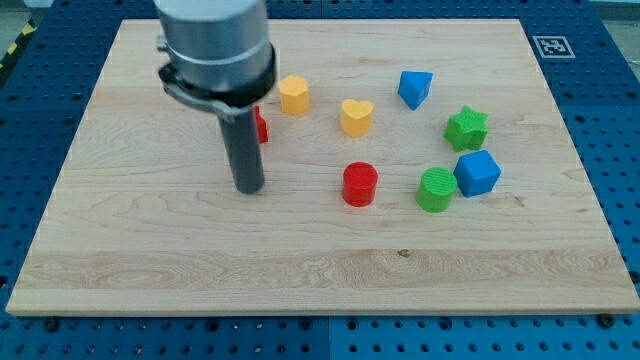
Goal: Slide the red star to the center of the board
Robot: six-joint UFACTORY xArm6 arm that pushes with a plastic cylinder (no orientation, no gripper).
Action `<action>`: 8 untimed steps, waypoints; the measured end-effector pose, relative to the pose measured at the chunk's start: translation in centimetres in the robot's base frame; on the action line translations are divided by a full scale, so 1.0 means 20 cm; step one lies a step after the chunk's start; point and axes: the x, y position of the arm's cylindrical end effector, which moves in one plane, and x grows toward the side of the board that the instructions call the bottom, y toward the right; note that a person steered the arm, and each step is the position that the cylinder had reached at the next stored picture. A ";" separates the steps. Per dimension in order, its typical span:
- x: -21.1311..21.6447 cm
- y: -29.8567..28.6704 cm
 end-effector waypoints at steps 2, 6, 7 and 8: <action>-0.10 -0.24; -0.35 -0.08; -0.34 -0.04; -0.27 -0.04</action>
